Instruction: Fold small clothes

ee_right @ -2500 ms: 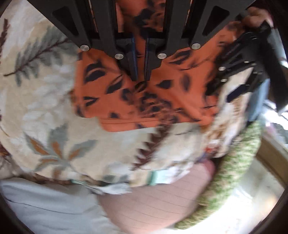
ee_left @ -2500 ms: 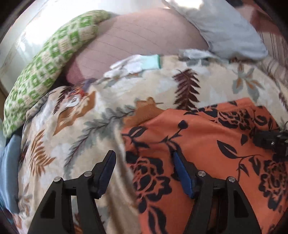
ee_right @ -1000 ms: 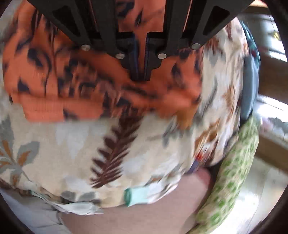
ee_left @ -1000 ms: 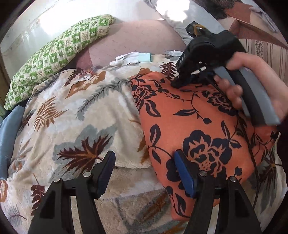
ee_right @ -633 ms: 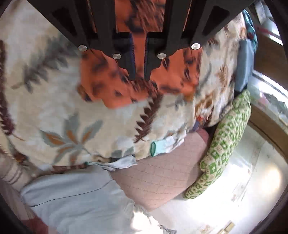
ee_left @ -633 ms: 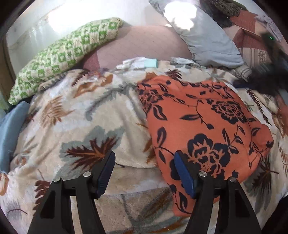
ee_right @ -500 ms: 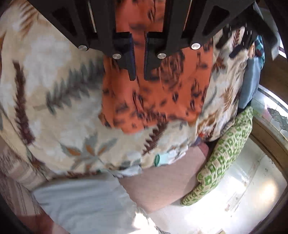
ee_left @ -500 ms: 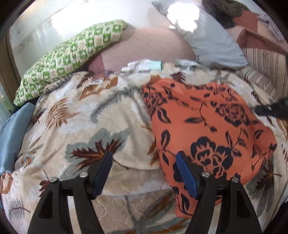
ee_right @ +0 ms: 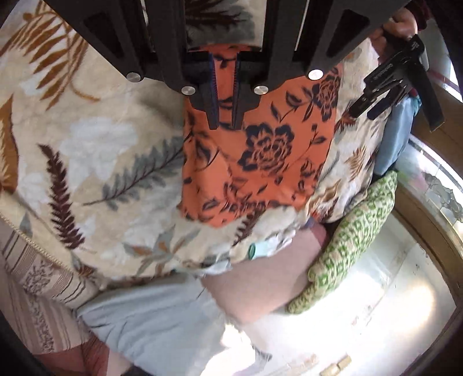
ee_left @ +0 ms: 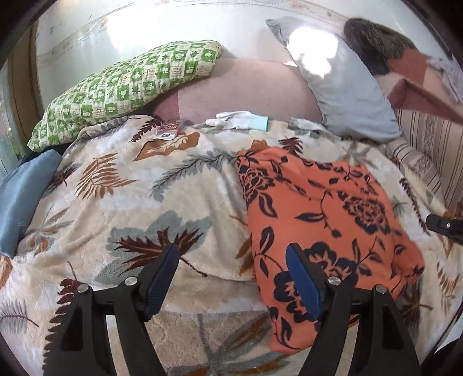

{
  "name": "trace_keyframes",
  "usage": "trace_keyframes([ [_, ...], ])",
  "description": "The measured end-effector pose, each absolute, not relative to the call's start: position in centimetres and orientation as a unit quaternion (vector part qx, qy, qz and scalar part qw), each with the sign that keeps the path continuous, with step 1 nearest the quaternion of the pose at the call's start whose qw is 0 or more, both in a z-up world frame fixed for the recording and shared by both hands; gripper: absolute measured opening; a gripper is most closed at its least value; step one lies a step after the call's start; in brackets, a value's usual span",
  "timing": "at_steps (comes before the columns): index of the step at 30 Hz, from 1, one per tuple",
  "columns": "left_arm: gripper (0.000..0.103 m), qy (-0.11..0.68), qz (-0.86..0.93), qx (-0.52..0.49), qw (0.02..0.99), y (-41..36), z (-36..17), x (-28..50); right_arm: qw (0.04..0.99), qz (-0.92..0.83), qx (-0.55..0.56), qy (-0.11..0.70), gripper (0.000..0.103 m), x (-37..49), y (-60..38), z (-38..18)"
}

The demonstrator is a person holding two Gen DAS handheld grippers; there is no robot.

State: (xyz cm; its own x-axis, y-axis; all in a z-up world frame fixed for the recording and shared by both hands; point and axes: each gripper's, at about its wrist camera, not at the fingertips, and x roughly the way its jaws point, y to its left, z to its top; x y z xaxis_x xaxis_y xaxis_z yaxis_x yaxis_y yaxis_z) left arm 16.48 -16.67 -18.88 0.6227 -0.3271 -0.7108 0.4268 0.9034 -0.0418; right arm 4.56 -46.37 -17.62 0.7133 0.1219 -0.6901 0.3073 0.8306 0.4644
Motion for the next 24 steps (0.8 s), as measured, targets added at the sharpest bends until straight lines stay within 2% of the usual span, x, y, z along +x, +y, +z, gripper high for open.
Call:
trace_keyframes([
  [6, 0.082, 0.361, -0.232, 0.059, 0.901, -16.8, -17.5, 14.9, 0.875, -0.041, 0.341, 0.342, 0.011, 4.9, -48.9, -16.9],
  [8, 0.082, 0.354, -0.235, 0.062, 0.903, -16.6, -17.5, 14.4, 0.870, -0.038, 0.361, 0.333, 0.014, 5.0, -49.4, -16.9],
  [10, 0.082, 0.361, -0.229, 0.060, 0.902, -16.3, -17.9, 14.0, 0.871, -0.033, 0.365, 0.326, 0.026, 5.5, -49.4, -16.7],
  [11, 0.082, 0.368, -0.225, 0.054, 0.901, -16.0, -18.1, 13.8, 0.874, -0.031, 0.364, 0.320, 0.037, 5.5, -49.3, -16.5],
  [12, 0.082, 0.374, -0.219, 0.047, 0.900, -15.6, -18.4, 13.6, 0.877, -0.029, 0.363, 0.312, 0.055, 5.3, -49.3, -16.3],
  [13, 0.082, 0.379, -0.213, 0.041, 0.900, -15.1, -18.7, 13.4, 0.879, -0.028, 0.367, 0.302, 0.064, 5.1, -49.4, -16.1],
  [17, 0.082, 0.401, -0.183, 0.044, 0.897, -14.1, -19.7, 12.4, 0.884, -0.014, 0.379, 0.274, 0.064, 4.0, -49.8, -15.3],
  [24, 0.082, 0.408, -0.167, 0.066, 0.895, -14.1, -18.4, 9.2, 0.883, -0.009, 0.371, 0.287, 0.064, 2.7, -50.5, -15.1],
])
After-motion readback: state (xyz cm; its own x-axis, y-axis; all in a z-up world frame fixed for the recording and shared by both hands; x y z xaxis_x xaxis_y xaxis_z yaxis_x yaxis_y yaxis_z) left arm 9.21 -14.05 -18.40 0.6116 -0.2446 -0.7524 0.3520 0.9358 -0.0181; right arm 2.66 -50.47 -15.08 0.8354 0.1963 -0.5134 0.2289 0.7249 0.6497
